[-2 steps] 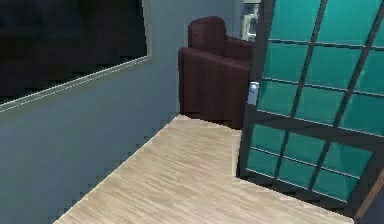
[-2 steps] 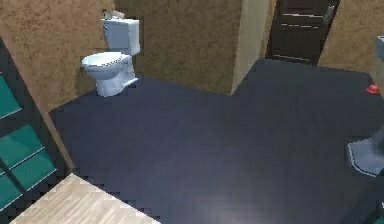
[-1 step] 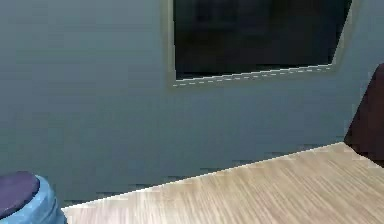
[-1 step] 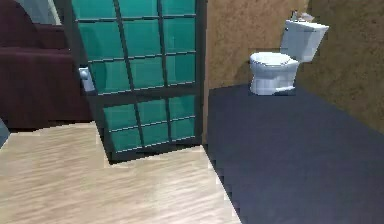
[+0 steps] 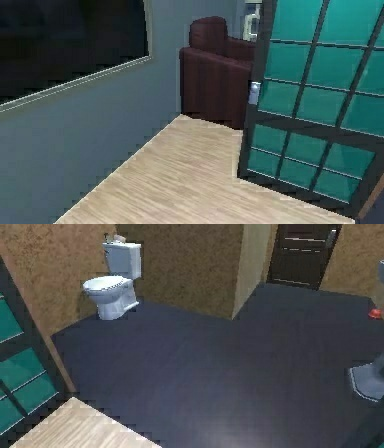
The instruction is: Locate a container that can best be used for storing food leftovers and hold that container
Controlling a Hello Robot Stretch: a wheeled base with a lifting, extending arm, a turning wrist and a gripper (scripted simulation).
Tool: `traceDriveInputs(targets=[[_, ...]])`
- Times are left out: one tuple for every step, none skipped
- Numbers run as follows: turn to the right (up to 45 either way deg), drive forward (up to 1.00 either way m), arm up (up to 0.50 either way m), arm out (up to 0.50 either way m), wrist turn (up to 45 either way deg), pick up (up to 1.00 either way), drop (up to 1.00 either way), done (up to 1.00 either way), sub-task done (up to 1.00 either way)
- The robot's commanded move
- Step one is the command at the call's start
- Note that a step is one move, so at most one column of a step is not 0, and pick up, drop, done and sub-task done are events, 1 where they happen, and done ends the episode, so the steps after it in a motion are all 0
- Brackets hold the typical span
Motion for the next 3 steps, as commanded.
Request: traceDriveInputs(targets=[[21.0, 0.00, 0.00, 0.00, 0.0, 0.00, 0.00, 0.00, 0.00], [0.0, 0.15, 0.00, 0.00, 0.0, 0.00, 0.00, 0.00, 0.00], [-45.0, 0.00, 0.00, 0.00, 0.0, 0.00, 0.00, 0.00, 0.00]])
